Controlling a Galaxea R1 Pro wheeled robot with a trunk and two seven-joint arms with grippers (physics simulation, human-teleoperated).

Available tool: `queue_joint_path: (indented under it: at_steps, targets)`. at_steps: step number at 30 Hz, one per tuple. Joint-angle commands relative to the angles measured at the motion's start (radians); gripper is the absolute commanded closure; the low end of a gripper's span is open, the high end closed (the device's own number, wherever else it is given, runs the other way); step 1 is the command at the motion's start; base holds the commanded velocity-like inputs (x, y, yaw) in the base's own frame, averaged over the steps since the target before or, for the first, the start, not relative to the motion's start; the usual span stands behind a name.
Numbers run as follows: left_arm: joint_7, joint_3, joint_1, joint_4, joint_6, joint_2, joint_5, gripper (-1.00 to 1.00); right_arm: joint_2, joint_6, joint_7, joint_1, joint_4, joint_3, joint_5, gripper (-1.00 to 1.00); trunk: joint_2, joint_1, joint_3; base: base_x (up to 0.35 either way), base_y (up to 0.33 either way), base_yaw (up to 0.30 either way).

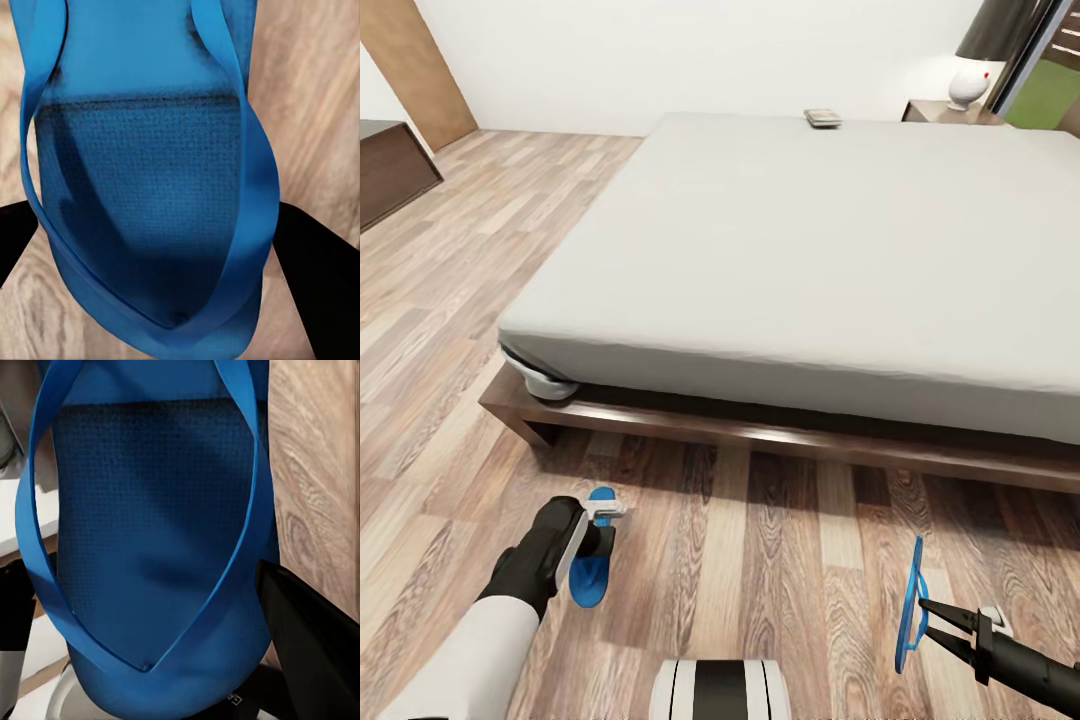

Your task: In the bedroom, move the book from the bed onto either nightstand, and place the two sandals side by side next to the bed.

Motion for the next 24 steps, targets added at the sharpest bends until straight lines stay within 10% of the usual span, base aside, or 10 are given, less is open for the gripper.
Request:
queue_joint_path:
  at_steps: [1, 24]
  targets:
    - [-0.005, 0.001, -0.001, 0.000, 0.004, -0.001, -0.008, 1.00, 0.000, 0.011, 0.002, 0.000, 0.000, 0.003, -0.007, 1.00, -0.001, 0.000, -0.005, 0.000, 0.000, 0.000]
    - [-0.011, 0.003, 0.006, 0.096, -0.065, -0.001, -0.008, 1.00, 0.000, 0.011, 0.002, 0.000, 0.000, 0.003, -0.006, 1.00, -0.006, 0.011, -0.094, 0.000, 0.000, 0.000]
